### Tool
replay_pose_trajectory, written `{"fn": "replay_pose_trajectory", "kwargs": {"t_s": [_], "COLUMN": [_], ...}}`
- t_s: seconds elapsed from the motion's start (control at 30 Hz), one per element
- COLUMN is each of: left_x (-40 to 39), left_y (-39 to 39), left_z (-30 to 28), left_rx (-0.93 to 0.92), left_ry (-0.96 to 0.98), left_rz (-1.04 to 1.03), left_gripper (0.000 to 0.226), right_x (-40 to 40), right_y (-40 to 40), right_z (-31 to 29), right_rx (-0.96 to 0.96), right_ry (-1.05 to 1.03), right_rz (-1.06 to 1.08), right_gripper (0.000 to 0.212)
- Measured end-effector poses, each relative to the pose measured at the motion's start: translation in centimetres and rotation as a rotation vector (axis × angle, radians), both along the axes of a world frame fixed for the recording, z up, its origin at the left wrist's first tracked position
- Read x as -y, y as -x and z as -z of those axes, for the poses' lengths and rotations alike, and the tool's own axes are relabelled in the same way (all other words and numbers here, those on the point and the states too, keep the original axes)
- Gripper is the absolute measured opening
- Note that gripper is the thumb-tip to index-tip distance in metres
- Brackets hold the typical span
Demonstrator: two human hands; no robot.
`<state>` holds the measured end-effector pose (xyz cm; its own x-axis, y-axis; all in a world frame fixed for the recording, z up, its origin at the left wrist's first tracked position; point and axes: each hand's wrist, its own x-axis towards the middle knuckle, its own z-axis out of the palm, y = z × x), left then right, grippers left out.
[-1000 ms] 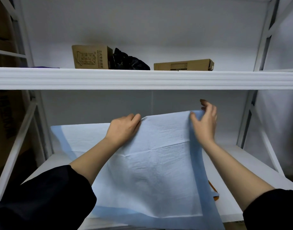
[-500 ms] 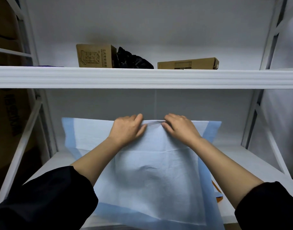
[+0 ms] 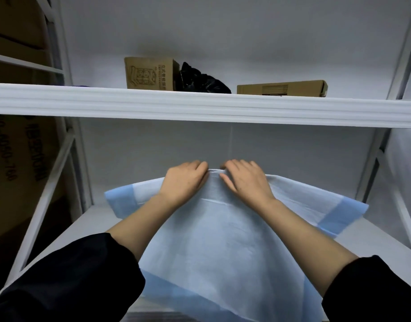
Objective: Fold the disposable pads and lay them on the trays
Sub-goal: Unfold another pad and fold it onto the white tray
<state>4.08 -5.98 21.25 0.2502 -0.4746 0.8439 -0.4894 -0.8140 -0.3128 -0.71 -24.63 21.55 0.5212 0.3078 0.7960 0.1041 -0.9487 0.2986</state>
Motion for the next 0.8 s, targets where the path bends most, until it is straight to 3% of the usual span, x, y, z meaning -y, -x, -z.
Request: {"fn": "replay_pose_trajectory", "kwargs": {"t_s": [0.17, 0.37, 0.6, 0.7, 0.8], "left_x": [-0.5, -4.4, -9.0, -10.7, -11.8], "left_y": [-0.1, -1.4, -3.0, -3.9, -4.3], "left_z": [-0.5, -0.6, -0.9, -1.0, -1.2], "left_rx": [0.033, 0.078, 0.115, 0.131, 0.127], "left_ry": [-0.041, -0.109, -0.149, -0.154, -0.140], "left_rz": [0.041, 0.034, -0.056, -0.076, -0.074], "left_gripper": [0.031, 0.036, 0.044, 0.056, 0.062], "right_x": [0.3, 1.0, 1.1, 1.2, 1.1], "right_y": [-0.8, -1.5, -2.4, -2.5, -2.6], "right_z": [0.7, 0.6, 0.7, 0.6, 0.6], "right_rx": [0.065, 0.123, 0.162, 0.181, 0.181], "right_ry": [-0.069, -0.014, 0.010, 0.042, 0.037], "right_rz": [-0.018, -0.121, -0.100, -0.111, -0.131], "right_gripper": [0.032, 0.024, 0.049, 0.040, 0.047]}}
